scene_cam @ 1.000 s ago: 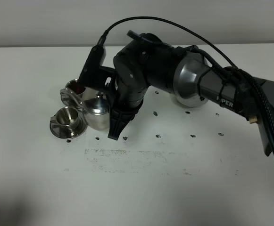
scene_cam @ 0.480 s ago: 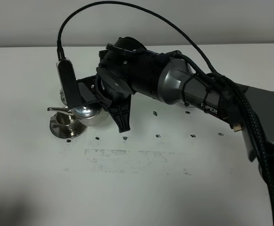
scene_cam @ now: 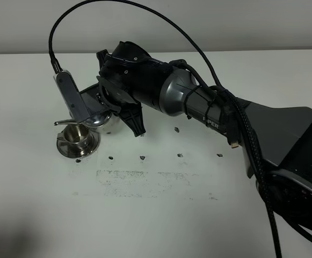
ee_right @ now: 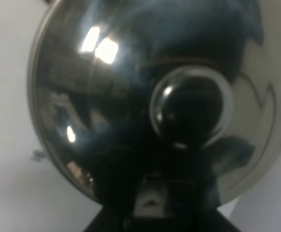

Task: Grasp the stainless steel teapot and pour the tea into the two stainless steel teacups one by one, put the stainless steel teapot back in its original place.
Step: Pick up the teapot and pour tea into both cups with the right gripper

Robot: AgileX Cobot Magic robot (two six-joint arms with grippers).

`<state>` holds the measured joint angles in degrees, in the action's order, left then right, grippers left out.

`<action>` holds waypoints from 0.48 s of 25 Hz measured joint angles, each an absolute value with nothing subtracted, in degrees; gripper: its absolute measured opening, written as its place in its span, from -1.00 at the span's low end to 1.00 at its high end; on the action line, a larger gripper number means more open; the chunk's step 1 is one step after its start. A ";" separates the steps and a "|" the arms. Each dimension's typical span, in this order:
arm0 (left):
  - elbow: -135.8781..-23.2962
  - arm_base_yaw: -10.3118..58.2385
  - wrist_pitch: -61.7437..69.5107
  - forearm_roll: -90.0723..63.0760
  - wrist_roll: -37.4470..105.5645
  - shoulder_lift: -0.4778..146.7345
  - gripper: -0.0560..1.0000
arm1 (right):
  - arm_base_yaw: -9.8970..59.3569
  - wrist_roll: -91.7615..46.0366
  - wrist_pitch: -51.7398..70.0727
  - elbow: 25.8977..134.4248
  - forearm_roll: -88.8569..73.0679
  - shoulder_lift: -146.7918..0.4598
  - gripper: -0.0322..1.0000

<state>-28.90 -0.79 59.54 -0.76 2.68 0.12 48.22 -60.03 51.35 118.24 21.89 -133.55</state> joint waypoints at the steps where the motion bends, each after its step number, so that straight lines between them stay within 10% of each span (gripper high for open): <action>1: -28.90 -0.79 59.54 -0.76 2.68 0.12 0.25 | 48.02 -60.25 51.30 118.67 22.38 -133.87 -0.55; 12: -28.90 -0.79 59.54 -0.76 2.68 0.12 0.25 | 46.89 -64.05 51.31 119.14 27.39 -134.67 -0.55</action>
